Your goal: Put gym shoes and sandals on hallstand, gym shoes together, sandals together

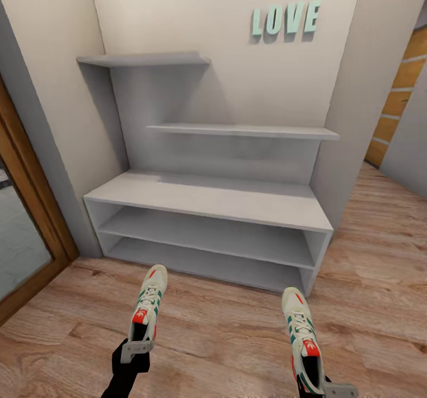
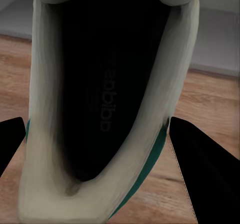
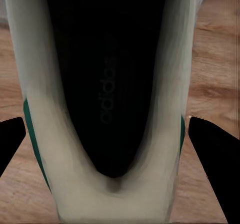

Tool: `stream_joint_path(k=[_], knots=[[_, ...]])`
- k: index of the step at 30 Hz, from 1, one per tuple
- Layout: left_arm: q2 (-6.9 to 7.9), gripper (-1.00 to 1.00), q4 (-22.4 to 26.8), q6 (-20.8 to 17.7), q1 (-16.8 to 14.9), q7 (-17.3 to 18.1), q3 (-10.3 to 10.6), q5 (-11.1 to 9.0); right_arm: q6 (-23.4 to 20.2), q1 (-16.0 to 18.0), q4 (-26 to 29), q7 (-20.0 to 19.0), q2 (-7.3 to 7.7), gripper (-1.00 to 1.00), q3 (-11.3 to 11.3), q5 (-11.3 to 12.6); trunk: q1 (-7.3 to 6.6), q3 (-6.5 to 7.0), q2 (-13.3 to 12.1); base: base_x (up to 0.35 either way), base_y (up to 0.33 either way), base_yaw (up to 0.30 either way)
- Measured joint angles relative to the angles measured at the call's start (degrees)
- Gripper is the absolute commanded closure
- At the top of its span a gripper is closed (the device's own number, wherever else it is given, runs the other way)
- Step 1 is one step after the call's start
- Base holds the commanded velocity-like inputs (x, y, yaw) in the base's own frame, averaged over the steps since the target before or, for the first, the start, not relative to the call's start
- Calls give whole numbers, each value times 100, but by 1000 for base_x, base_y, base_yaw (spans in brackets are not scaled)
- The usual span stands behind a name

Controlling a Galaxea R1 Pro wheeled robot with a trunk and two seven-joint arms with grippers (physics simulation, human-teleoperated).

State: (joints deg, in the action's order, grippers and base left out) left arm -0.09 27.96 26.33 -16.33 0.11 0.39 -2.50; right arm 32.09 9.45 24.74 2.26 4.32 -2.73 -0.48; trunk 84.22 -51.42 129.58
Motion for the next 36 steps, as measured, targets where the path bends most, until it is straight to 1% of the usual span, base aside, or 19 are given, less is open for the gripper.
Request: stream_joint_path(k=[9,17,31,36], knots=[[0,100,1,3,8,1,0,5,-6,0,0,3,-1,100,0,9,0,-68,0,0,0,-197],[0,100,1,3,9,1,0,8,-7,0,0,3,-1,100,-8,10,0,-79,0,0,0,-287],[0,100,1,4,9,0,0,0,2,0,6,10,7,100,-15,5,0,-16,0,0,0,-269],[0,100,3,4,10,1,0,1,9,1,14,24,8,100,-17,3,0,-4,0,0,0,-81]])
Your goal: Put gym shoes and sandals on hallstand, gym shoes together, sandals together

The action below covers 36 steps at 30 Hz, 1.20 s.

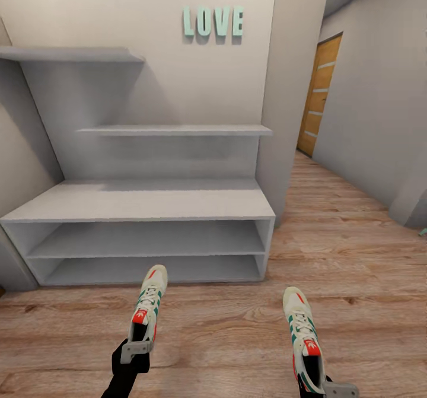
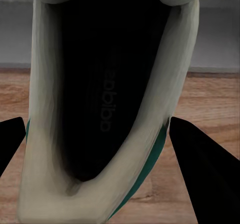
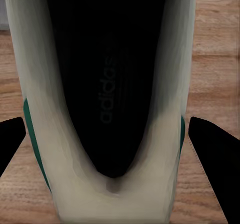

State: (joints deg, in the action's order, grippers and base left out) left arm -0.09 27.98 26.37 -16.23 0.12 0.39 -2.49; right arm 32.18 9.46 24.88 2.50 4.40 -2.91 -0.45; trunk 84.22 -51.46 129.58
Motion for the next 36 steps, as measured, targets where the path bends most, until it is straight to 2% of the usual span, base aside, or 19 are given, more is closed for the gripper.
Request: stream_joint_path(k=[15,19,20,22,23,24,25,26,27,29,32,36], knots=[[-5,100,-14,-33,0,-10,-14,6,7,0,43,4,4,100,-30,5,0,1,0,0,0,-1],[13,100,-21,-260,-136,-157,-7,-11,-8,6,62,10,63,100,-50,3,0,1,0,0,0,0],[20,100,-19,-429,-221,-240,-14,-20,-9,7,86,12,93,100,-56,11,0,1,0,0,0,0],[31,100,-19,-1029,-505,-409,-5,-19,-16,10,257,15,277,100,-149,52,0,2,0,0,0,0],[28,100,-24,-1378,-671,-452,-6,-21,-34,11,380,16,455,100,-374,130,0,2,0,0,0,0],[24,100,-21,-1564,-773,-469,-1,-22,-61,11,445,18,603,100,-640,286,0,2,0,0,0,0],[19,100,-23,-1634,-819,-475,-1,-22,-89,10,469,8,664,100,-733,288,0,1,0,0,0,0],[5,100,5,-1733,-888,-485,5,-16,-165,10,506,11,768,100,-963,391,0,1,0,0,0,0],[-2,100,19,-1772,-915,-489,5,-18,-222,10,521,6,828,100,-1059,429,0,1,0,0,0,0],[-28,100,97,-1871,-987,-491,12,-18,-559,10,633,4,1032,100,-1309,519,0,1,0,0,0,0],[-39,100,236,-1934,-1016,-489,18,-20,-1090,11,941,-10,1197,100,-1420,544,0,1,0,0,0,0],[-43,100,316,-2084,-1041,-483,30,-26,-1511,11,1336,-13,1254,100,-1455,551,0,1,0,0,0,0]])
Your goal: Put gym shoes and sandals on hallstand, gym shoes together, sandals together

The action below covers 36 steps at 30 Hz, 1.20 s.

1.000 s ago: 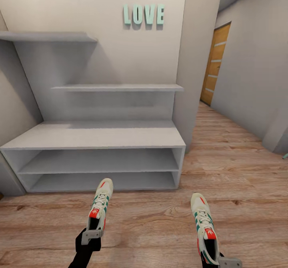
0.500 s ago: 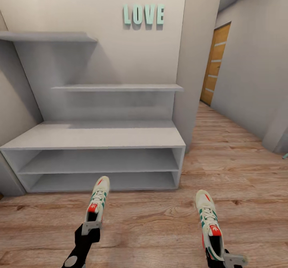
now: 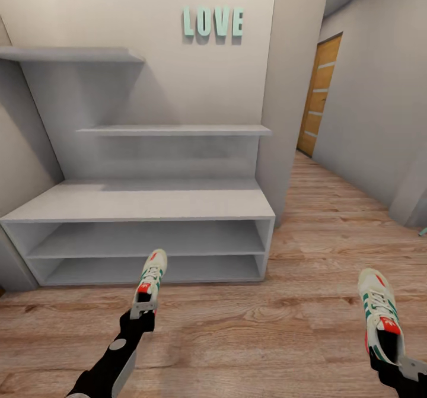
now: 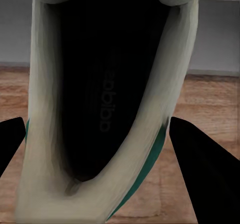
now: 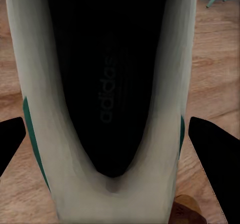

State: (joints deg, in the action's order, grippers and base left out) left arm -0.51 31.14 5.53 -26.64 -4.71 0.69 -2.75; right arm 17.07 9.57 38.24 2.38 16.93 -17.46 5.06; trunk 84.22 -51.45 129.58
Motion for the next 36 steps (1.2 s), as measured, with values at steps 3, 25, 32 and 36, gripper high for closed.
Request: stream_joint_path(k=[3,25,32,36], knots=[[2,100,31,-380,-117,6,4,-1,-137,-1,255,0,12,100,-4,5,0,0,0,0,0,0],[31,100,20,-1534,-671,-27,1,29,-200,-1,383,10,9,100,-25,184,417,-512,760,0,0,0],[17,100,18,-1486,-666,-29,-6,15,-197,-1,388,10,9,100,-25,186,571,-701,1041,0,0,0],[17,100,19,-1475,-666,-29,-7,10,-197,-1,388,10,9,100,-25,185,659,-810,1201,0,0,0]])
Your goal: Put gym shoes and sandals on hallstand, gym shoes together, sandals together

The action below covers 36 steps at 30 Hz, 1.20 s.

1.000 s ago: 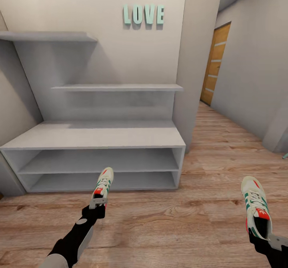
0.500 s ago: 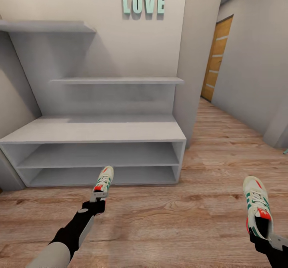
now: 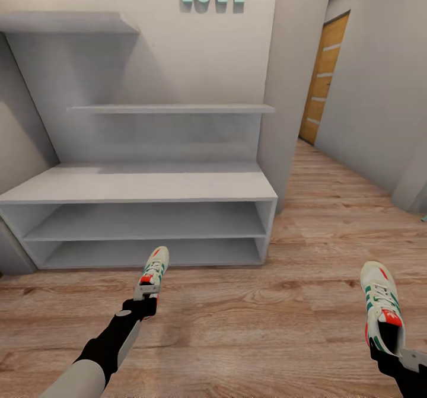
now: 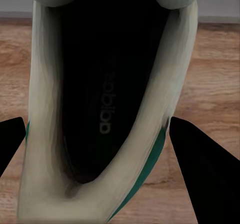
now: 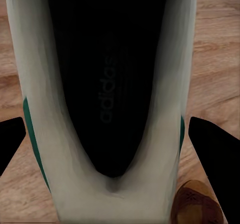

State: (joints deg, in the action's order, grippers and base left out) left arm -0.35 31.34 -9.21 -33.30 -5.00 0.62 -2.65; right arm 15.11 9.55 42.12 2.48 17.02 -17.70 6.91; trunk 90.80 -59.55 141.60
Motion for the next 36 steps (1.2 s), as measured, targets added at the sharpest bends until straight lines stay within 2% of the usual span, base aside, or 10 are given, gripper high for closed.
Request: stream_joint_path(k=[15,19,25,36], knots=[[-11,100,78,47,-13,1,14,29,30,0,-154,10,-39,100,8,-10,0,-59,2,0,0,0],[-17,100,355,-12,-169,-2,14,61,31,0,-176,10,-41,100,9,-11,0,-59,2,0,0,0],[-19,100,410,-83,-555,-58,9,47,32,1,-183,9,-38,100,8,-11,0,-59,2,0,0,0],[-10,100,337,-84,-624,-240,-3,23,32,0,-184,9,-42,100,9,-11,-2,-60,2,64,0,0]])
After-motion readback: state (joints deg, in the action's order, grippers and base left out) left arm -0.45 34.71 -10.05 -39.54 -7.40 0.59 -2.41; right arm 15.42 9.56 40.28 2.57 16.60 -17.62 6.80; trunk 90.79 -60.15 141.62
